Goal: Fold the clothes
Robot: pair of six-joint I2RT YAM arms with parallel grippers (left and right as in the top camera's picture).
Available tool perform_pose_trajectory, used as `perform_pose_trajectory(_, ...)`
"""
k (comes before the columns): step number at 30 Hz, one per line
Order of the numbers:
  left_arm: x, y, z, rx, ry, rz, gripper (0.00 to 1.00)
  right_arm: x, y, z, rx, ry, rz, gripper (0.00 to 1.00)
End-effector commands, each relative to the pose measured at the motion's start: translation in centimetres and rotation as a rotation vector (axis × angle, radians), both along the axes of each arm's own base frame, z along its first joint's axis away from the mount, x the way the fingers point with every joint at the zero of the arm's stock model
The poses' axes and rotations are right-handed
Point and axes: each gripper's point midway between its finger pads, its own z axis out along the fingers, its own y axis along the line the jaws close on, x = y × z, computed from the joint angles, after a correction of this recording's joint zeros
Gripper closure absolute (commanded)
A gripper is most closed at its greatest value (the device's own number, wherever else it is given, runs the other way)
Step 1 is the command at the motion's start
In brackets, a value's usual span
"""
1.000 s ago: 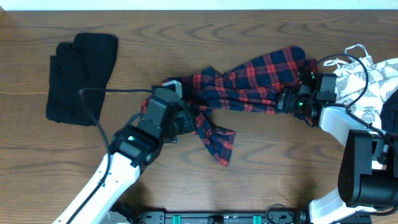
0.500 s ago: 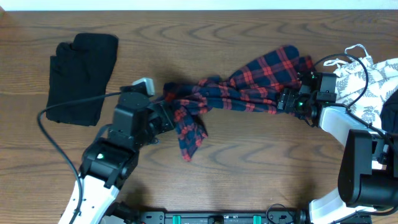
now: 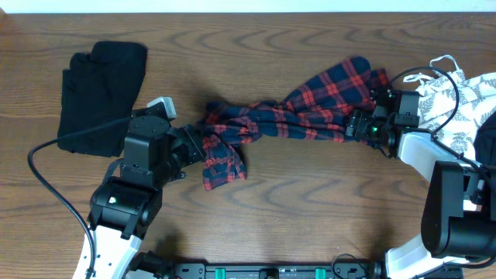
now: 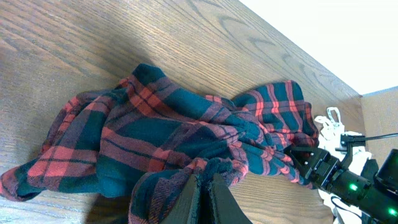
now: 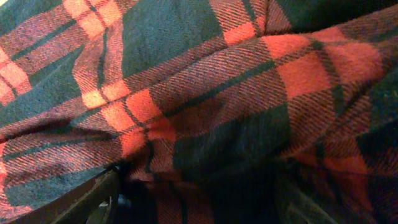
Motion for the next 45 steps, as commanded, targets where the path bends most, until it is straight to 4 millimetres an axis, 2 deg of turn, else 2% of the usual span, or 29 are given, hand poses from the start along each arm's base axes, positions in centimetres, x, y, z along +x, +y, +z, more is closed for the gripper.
perform_pose_trajectory(1,0.2,0.9,0.8,0.023,-0.040,0.019,0.94,-3.6,0.3,-4.5,0.017,0.167,-0.026,0.22)
perform_pose_trajectory(5,0.7,2.2,1.8,0.020,-0.066,0.062,0.94,-3.6,0.3,-4.5,0.017,0.167,-0.025,0.22)
perform_pose_trajectory(12,1.2,3.8,7.1,0.061,-0.214,0.071,0.94,-3.6,0.3,-4.5,0.017,0.167,-0.026,0.22)
perform_pose_trajectory(17,1.2,3.5,9.4,0.044,-0.260,0.061,0.94,-3.6,0.3,-4.5,0.017,0.168,-0.026,0.22)
perform_pose_trajectory(21,1.1,3.1,10.2,0.029,-0.276,0.042,0.94,-3.6,0.3,-4.5,0.017,0.168,-0.026,0.22)
perform_pose_trajectory(26,1.0,3.0,10.1,0.025,-0.270,0.033,0.94,-3.6,0.3,-4.5,0.017,0.168,-0.026,0.21)
perform_pose_trajectory(30,0.9,3.0,9.3,0.031,-0.235,0.032,0.94,-3.6,0.3,-4.5,0.017,0.167,-0.025,0.21)
perform_pose_trajectory(38,0.2,2.9,5.0,0.057,-0.053,0.017,0.94,-3.6,0.3,-4.5,0.017,0.168,-0.025,0.21)
perform_pose_trajectory(45,-0.2,1.5,1.4,0.023,0.115,-0.055,0.94,-3.6,0.3,-4.5,0.017,0.169,-0.025,0.21)
